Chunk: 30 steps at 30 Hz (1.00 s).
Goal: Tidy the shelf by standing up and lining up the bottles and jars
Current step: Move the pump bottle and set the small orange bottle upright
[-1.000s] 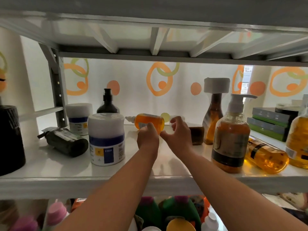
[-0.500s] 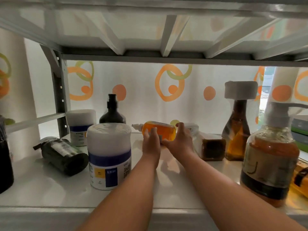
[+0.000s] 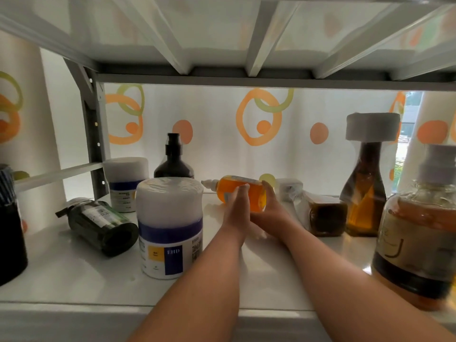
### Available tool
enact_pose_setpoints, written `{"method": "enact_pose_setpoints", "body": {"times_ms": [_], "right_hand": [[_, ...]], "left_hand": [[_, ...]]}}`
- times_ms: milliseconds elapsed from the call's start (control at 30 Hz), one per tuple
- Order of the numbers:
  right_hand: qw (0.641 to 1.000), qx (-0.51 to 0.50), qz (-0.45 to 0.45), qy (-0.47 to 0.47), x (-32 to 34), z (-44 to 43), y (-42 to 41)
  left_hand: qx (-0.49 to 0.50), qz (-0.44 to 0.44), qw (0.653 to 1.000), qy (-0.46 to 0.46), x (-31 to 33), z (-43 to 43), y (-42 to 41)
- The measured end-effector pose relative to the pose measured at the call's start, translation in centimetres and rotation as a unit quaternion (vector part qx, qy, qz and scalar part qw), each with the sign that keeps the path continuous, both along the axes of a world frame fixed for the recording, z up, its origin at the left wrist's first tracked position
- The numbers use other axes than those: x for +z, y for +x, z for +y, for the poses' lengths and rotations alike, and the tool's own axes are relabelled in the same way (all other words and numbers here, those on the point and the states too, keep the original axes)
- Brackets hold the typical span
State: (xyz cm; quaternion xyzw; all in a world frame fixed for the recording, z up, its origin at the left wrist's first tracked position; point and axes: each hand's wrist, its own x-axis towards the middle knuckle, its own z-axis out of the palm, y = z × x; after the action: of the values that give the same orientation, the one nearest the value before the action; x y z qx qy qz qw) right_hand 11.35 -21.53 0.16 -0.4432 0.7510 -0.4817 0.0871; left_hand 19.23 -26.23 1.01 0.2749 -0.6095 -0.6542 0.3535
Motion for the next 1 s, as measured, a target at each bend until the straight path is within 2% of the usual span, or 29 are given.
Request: {"method": "enact_pose_setpoints", "body": {"times_ms": [200, 300, 467, 567, 667, 800, 900, 1000], "right_hand": [[0.999, 0.007, -0.027, -0.026, 0.2, 0.3, 0.2], [0.999, -0.012, -0.012, -0.04, 0.3, 0.4, 0.1], [0.998, -0.035, 0.052, 0.019, 0.6, 0.4, 0.3], [0.999, -0.028, 0.042, -0.011, 0.6, 0.4, 0.5], [1.0, 0.002, 0.022, -0.014, 0.5, 0.2, 0.8], [0.997, -0.025, 0.064, -0.024, 0.3, 0.0, 1.0], [0.996, -0.055, 0.073, -0.015, 0.4, 0.0, 1.0], [0.997, -0.059, 0.045, -0.016, 0.5, 0.3, 1.2]], "left_hand": [[-0.008, -0.002, 1.0, -0.008, -0.4, 0.0, -0.2], [0.013, 0.009, 1.0, -0.002, -0.8, -0.6, -0.5], [0.058, 0.009, 0.998, -0.005, -0.8, -1.1, -0.6], [0.089, -0.001, 0.996, -0.014, -0.7, -1.1, -0.4], [0.129, -0.022, 0.991, -0.03, -0.4, -1.2, -0.2], [0.172, -0.058, 0.982, -0.048, -0.3, -1.2, 0.3], [0.187, -0.126, 0.969, -0.096, -0.2, -1.1, 0.7], [0.186, -0.172, 0.956, -0.149, -0.1, -0.9, 0.8]]}}
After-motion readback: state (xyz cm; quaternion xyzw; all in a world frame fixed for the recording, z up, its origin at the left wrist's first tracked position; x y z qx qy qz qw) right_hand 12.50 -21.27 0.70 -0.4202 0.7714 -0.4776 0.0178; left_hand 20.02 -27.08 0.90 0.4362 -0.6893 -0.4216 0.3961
